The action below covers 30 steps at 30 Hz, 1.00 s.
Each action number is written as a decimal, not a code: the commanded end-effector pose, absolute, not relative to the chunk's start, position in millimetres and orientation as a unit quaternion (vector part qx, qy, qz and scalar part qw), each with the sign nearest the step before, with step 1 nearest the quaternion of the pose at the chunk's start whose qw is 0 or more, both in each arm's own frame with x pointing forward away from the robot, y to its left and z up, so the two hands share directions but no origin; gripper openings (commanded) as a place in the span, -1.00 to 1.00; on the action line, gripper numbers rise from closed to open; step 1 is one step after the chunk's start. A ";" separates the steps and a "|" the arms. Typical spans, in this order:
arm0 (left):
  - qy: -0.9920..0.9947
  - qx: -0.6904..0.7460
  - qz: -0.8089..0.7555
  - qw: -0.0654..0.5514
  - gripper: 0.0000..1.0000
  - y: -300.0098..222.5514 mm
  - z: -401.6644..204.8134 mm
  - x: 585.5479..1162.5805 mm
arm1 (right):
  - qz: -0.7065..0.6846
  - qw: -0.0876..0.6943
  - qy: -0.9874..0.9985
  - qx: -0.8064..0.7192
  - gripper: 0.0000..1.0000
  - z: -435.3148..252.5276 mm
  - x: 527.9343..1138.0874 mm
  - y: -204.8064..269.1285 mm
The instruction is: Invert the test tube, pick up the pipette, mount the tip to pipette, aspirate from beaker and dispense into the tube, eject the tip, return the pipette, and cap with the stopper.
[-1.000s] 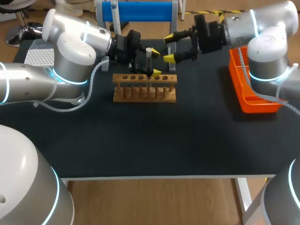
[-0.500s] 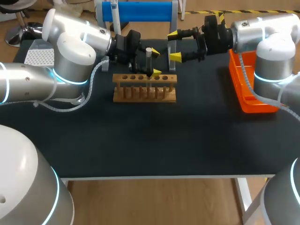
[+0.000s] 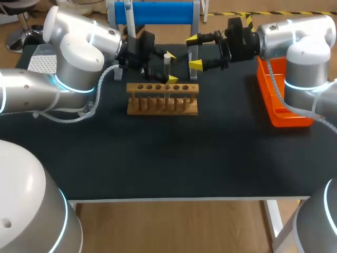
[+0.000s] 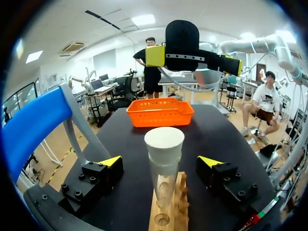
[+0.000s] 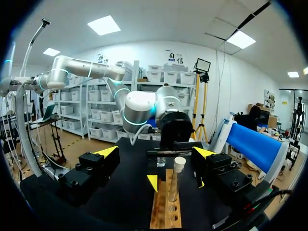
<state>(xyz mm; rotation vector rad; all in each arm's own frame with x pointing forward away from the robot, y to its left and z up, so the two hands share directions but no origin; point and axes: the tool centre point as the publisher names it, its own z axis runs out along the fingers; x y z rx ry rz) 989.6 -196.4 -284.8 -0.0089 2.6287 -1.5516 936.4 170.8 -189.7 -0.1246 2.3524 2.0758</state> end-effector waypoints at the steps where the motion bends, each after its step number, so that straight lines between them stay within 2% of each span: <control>1: 0.864 -0.005 -0.502 0.045 1.00 -183.3 -277.6 982.6 | 0.662 0.001 0.749 -0.041 1.00 -190.2 936.1 172.6; 20: 0.861 -0.074 -0.493 0.096 1.00 -116.6 -270.1 967.6 | 0.673 -0.018 0.737 -0.063 1.00 -189.9 932.3 191.1; 29: 0.864 -0.084 -0.486 0.101 1.00 -112.1 -268.8 966.2 | 0.680 -0.040 0.730 -0.059 1.00 -191.2 942.8 205.9; 30: 0.864 -0.084 -0.486 0.101 1.00 -112.1 -268.8 966.2 | 0.679 -0.045 0.731 -0.056 0.95 -191.2 944.3 207.1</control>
